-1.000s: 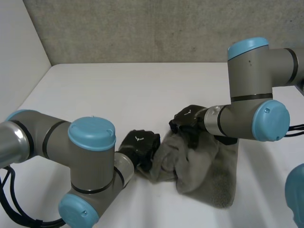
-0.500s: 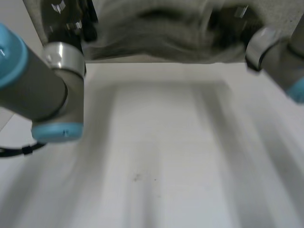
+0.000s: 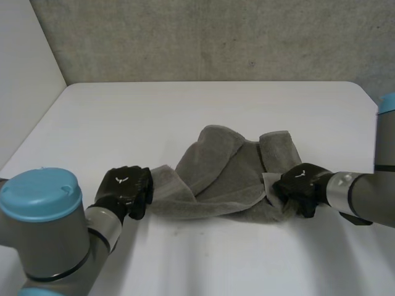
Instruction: Fold the towel.
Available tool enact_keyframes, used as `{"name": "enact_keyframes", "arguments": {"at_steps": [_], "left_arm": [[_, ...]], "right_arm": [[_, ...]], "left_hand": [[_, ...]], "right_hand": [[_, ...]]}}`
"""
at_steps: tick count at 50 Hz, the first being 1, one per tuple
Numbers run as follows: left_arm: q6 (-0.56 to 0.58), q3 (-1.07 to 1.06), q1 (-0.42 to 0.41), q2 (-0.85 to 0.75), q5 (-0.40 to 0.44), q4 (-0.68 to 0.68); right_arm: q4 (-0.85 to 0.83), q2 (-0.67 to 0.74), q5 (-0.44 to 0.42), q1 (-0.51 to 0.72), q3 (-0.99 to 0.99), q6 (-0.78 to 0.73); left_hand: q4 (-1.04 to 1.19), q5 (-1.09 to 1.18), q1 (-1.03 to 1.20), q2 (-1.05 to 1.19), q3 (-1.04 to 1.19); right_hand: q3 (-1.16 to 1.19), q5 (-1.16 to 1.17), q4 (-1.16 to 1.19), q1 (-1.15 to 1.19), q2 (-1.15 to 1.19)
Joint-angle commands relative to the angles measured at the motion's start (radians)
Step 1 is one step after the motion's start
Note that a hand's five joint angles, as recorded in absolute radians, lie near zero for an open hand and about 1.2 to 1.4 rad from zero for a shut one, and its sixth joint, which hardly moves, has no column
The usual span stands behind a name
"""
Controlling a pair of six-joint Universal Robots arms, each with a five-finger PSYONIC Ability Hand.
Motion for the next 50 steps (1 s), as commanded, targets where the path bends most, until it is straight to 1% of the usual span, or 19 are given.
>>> {"name": "enact_keyframes", "arguments": {"at_steps": [1,6,7,8,9,11,12,13,15,19,26,29,31,34,42,46,48,49,50], "left_arm": [[0.011,-0.053,-0.005,0.075,0.002,-0.044],[0.028,-0.088,-0.003,0.109,0.002,-0.044],[0.039,-0.099,-0.003,0.12,0.002,-0.044],[0.048,-0.107,-0.003,0.13,0.002,-0.046],[0.048,-0.107,-0.003,0.13,0.002,-0.046],[0.084,-0.114,-0.003,0.153,0.004,-0.046],[0.085,-0.114,-0.003,0.153,0.004,-0.046],[0.112,-0.111,-0.005,0.163,0.007,-0.049],[0.152,-0.104,-0.009,0.172,0.007,-0.05],[0.268,-0.076,-0.012,0.201,0.033,-0.043],[0.298,0.002,-0.016,0.199,0.119,-0.05],[0.299,0.046,-0.019,0.16,0.139,-0.058],[0.302,0.062,-0.022,0.129,0.139,-0.063],[0.313,0.112,-0.035,0.059,0.14,-0.087],[0.384,0.286,-0.026,-0.125,0.143,-0.236],[0.436,0.349,-0.025,-0.198,0.146,-0.291],[0.494,0.396,-0.025,-0.253,0.146,-0.334],[0.494,0.396,-0.025,-0.253,0.146,-0.334],[0.512,0.412,-0.025,-0.268,0.148,-0.343]], "right_arm": [[0.026,-0.121,-0.014,-0.026,0.091,-0.013],[0.006,-0.199,-0.037,-0.061,0.096,0.036],[0.006,-0.199,-0.037,-0.062,0.096,0.036],[-0.009,-0.226,-0.055,-0.066,0.088,0.086],[-0.027,-0.25,-0.069,-0.072,0.082,0.148],[-0.053,-0.265,-0.083,-0.083,0.079,0.208],[-0.053,-0.265,-0.083,-0.083,0.079,0.208],[-0.081,-0.273,-0.097,-0.098,0.074,0.263],[-0.109,-0.276,-0.109,-0.108,0.074,0.311],[-0.164,-0.277,-0.137,-0.102,0.069,0.371],[-0.17,-0.193,-0.114,-0.051,0.02,0.322],[-0.161,-0.119,-0.063,0.032,-0.035,0.259],[-0.162,-0.061,0.018,0.107,-0.079,0.182],[-0.159,0.0,0.081,0.139,-0.113,0.089],[-0.173,0.106,0.115,0.181,-0.144,-0.103],[-0.173,0.143,0.124,0.185,-0.167,-0.139],[-0.172,0.157,0.128,0.187,-0.178,-0.148],[-0.173,0.163,0.13,0.187,-0.19,-0.149],[-0.175,0.164,0.133,0.188,-0.208,-0.149]], "left_hand": [[0.179,0.193,0.202,0.178,0.179],[0.179,0.193,0.202,0.178,0.179],[0.084,0.098,0.106,0.083,0.084],[-0.17,-0.156,-0.148,-0.171,-0.17],[-0.173,-0.159,-0.15,-0.173,-0.172],[-0.769,-0.755,-0.746,-0.77,-0.769],[-0.772,-0.757,-0.749,-0.772,-0.771],[-0.958,-0.943,-0.935,-0.958,-0.957],[-1.018,-1.003,-0.995,-1.018,-1.017],[-1.021,-1.007,-0.999,-1.022,-1.021],[-0.998,-0.984,-0.975,-0.998,-0.998],[-0.986,-0.972,-0.964,-0.987,-0.986],[-0.977,-0.963,-0.955,-0.978,-0.977],[-0.977,-0.963,-0.955,-0.978,-0.977],[-0.916,-0.902,-0.893,-0.916,-0.915],[-0.91,-0.895,-0.887,-0.91,-0.909],[-0.814,-0.799,-0.791,-0.814,-0.813],[-0.813,-0.799,-0.79,-0.813,-0.813],[-0.636,-0.621,-0.613,-0.636,-0.635]], "right_hand": [[-0.698,-0.703,-0.697,-0.688,-0.679],[-0.826,-0.83,-0.825,-0.816,-0.807],[-0.826,-0.83,-0.825,-0.816,-0.807],[-0.823,-0.827,-0.822,-0.813,-0.804],[-0.817,-0.822,-0.816,-0.807,-0.798],[-0.811,-0.816,-0.81,-0.802,-0.792],[-0.811,-0.816,-0.81,-0.802,-0.792],[-0.8,-0.804,-0.798,-0.79,-0.781],[-0.788,-0.792,-0.787,-0.778,-0.769],[-0.767,-0.772,-0.766,-0.758,-0.748],[-0.767,-0.772,-0.766,-0.758,-0.748],[-0.767,-0.772,-0.766,-0.758,-0.748],[-0.797,-0.801,-0.795,-0.787,-0.777],[-0.808,-0.813,-0.807,-0.799,-0.789],[-0.782,-0.786,-0.781,-0.772,-0.763],[-0.741,-0.745,-0.74,-0.731,-0.722],[-0.635,-0.64,-0.634,-0.625,-0.616],[-0.397,-0.401,-0.396,-0.387,-0.378],[-0.113,-0.117,-0.111,-0.103,-0.093]]}}
